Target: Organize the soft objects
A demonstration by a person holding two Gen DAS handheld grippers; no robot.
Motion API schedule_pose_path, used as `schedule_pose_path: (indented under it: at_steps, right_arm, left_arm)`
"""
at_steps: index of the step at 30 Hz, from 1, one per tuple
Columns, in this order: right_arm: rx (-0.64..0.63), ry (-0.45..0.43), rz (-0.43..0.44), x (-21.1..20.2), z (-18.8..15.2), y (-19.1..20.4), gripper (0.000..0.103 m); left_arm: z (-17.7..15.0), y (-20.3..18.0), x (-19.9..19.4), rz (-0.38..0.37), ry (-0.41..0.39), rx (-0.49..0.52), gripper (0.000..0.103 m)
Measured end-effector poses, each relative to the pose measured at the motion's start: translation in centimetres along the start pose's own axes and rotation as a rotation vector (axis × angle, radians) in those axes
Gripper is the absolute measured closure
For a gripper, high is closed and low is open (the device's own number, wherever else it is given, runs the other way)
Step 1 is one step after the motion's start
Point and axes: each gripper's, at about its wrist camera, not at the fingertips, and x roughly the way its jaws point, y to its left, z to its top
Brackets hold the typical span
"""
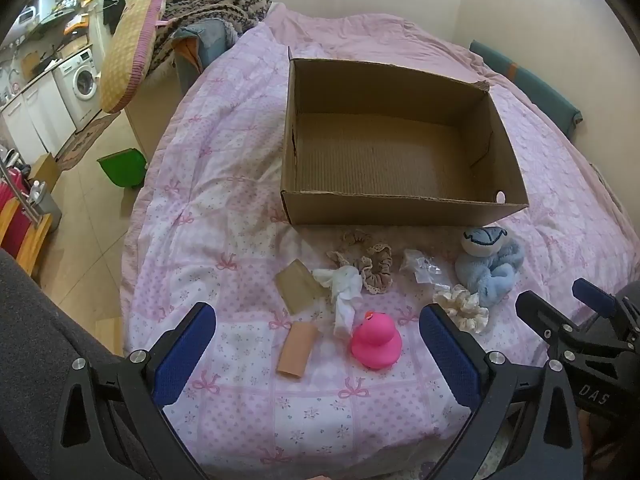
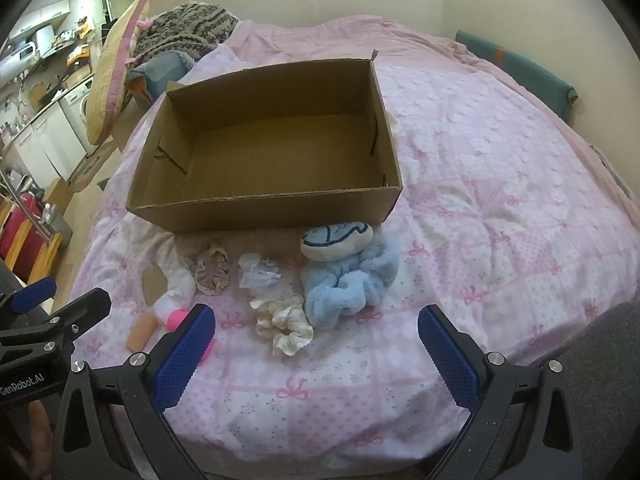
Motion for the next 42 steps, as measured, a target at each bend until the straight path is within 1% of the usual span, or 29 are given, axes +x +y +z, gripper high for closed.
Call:
schedule_pose_path:
  at_steps: [34,42]
  right_arm:
    - [-0.002,-0.002,-0.004,-0.09,-0.02,0.09,0.000]
    - [-0.002,0.000,-0.006,-0.04,0.01,-0.01,0.000]
  left_arm:
    - [-0.01,-0.02,-0.05,0.001,0.004,0.001,0.001]
    - [0.00,0.50,-0.08,0.001,0.009,0.002,0.001]
